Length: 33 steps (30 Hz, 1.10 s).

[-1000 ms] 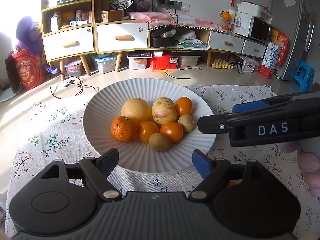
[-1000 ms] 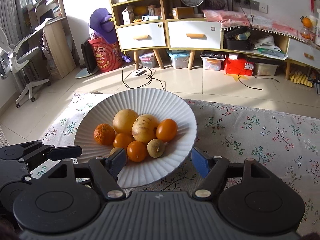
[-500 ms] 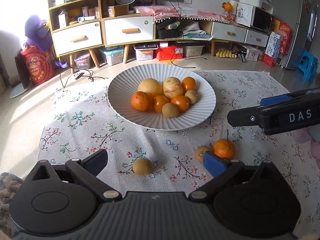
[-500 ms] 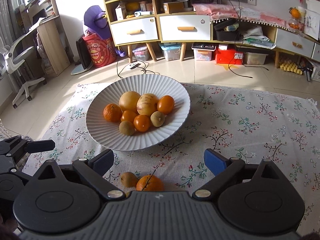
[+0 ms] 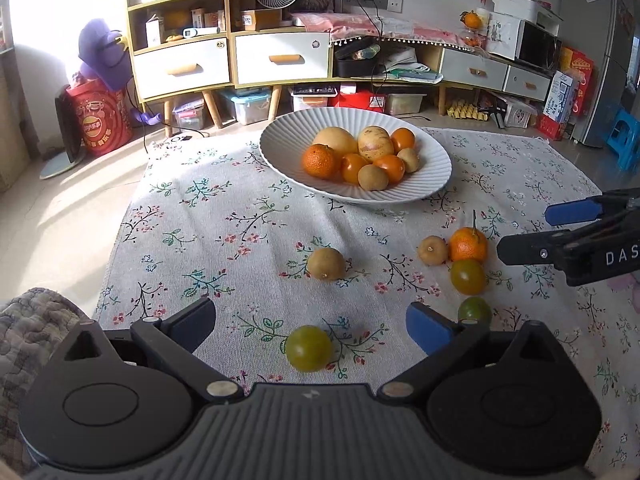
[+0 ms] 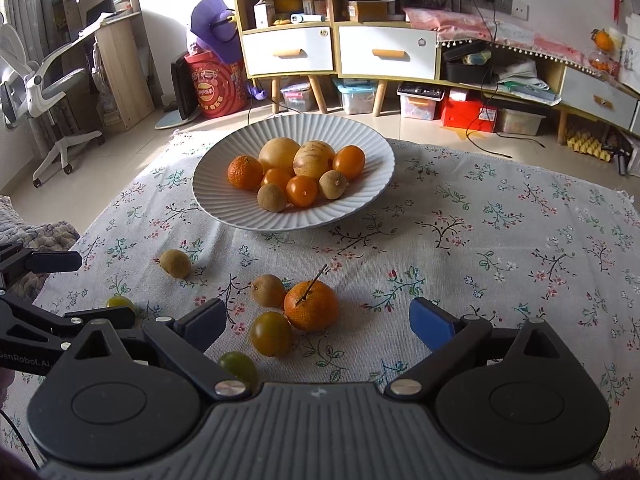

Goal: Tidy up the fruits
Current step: 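Move both tools back toward the remaining fruits, then grasp a green citrus with the left tool while the right tool grasps a tangerine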

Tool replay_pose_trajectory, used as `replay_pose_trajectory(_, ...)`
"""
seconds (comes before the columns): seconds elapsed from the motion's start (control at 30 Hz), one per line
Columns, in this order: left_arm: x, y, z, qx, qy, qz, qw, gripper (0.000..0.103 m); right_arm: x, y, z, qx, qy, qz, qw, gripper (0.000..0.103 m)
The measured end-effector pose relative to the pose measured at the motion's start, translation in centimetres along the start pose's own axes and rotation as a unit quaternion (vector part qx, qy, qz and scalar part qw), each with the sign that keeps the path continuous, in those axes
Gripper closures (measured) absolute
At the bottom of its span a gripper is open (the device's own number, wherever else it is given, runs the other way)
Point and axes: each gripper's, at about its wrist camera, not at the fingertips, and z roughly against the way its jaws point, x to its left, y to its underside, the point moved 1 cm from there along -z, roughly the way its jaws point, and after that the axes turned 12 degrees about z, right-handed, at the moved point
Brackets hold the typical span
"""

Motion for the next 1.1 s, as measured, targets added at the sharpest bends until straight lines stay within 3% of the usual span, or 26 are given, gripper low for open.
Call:
replay_pose_trajectory(0.2, 0.3, 1.5, 0.6, -0.002, -0.004, 0.007, 1.0000, 0.010, -0.2, 1.1, 0.3, -0.013, 0.017, 0.016, 1.000, 0.005)
replay_pose_trajectory(0.37, 0.8, 2.4, 0.3, 0.012, -0.005, 0.010, 0.9999, 0.012, -1.0, 2.0, -0.5, 0.006, 0.026, 0.013, 1.000, 0.008)
replay_pose_trajectory(0.57, 0.8, 2.8, 0.1, 0.023, 0.014, 0.019, 0.9995, 0.029, -1.0, 2.3, -1.6, 0.023, 0.034, 0.029, 0.999, 0.018)
replay_pose_trajectory(0.63, 0.7, 2.9, 0.0, 0.026, 0.015, 0.018, 0.9994, 0.033, -0.9, 2.5, -2.0, 0.037, 0.033, 0.033, 0.998, 0.030)
replay_pose_trajectory(0.7, 0.6, 3.0, -0.1, 0.029, 0.015, 0.017, 0.9993, 0.040, -0.6, 2.6, -2.5, 0.051, 0.034, 0.042, 0.997, 0.034)
replay_pose_trajectory(0.97, 0.7, 2.7, -0.4, 0.035, 0.013, 0.034, 0.9987, 0.068, 0.3, 2.0, -3.1, 0.051, 0.030, 0.070, 0.996, 0.039)
replay_pose_trajectory(1.1, 0.6, 2.4, -0.4, 0.033, 0.014, 0.038, 0.9986, 0.076, 0.6, 1.7, -3.4, 0.048, 0.021, 0.075, 0.996, 0.044)
